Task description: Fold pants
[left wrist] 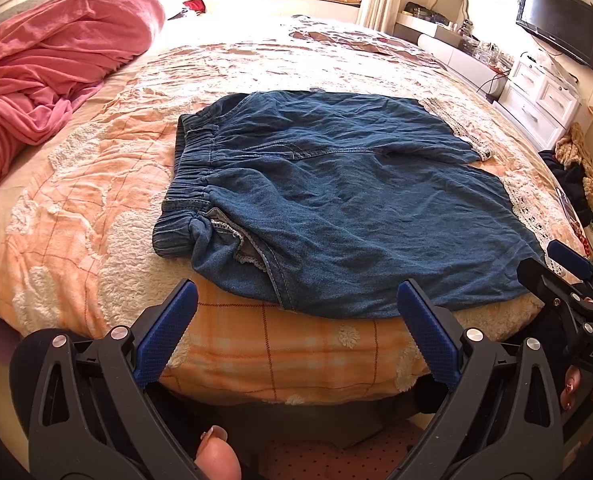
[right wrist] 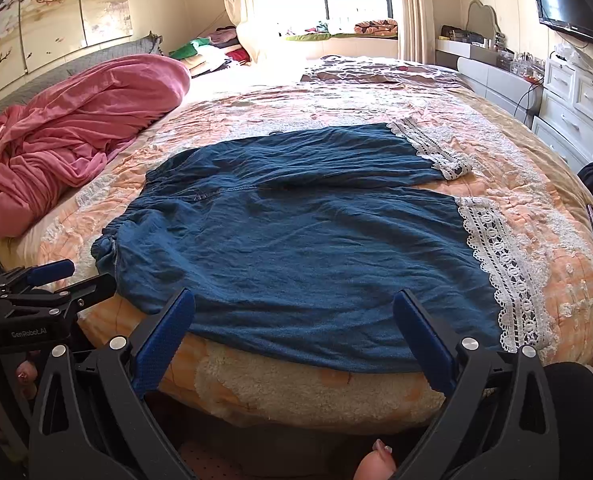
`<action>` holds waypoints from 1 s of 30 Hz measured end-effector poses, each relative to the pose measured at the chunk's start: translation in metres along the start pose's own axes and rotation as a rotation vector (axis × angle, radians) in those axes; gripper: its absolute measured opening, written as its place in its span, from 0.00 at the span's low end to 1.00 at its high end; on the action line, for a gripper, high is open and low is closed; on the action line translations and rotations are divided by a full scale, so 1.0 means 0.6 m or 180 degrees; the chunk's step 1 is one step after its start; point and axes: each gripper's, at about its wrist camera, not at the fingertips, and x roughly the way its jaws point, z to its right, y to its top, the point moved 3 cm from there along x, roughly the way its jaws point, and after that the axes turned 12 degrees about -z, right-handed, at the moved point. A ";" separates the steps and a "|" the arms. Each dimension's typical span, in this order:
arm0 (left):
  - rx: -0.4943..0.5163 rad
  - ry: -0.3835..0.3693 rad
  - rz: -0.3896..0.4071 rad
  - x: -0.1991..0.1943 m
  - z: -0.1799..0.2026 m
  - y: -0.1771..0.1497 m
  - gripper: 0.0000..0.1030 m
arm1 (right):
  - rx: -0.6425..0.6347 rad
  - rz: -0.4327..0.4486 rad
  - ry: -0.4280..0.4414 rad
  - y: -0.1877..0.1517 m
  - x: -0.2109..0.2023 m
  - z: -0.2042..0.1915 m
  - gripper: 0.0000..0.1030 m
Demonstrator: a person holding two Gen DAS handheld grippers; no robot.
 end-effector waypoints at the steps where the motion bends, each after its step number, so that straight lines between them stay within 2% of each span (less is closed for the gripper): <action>1: 0.0000 -0.0001 0.0003 0.000 0.000 0.001 0.91 | 0.0000 -0.0002 0.0001 0.000 0.000 0.000 0.96; 19: 0.0048 -0.0062 0.0030 0.006 -0.007 0.018 0.91 | -0.0036 -0.0064 0.0020 0.011 0.013 0.010 0.96; 23: 0.0042 -0.0045 0.0042 0.009 -0.019 0.038 0.91 | -0.0080 -0.0118 0.0097 0.037 0.024 0.013 0.96; 30: 0.0027 -0.0060 -0.0004 0.020 -0.047 0.094 0.91 | -0.0206 -0.0207 0.0324 0.120 0.053 0.013 0.96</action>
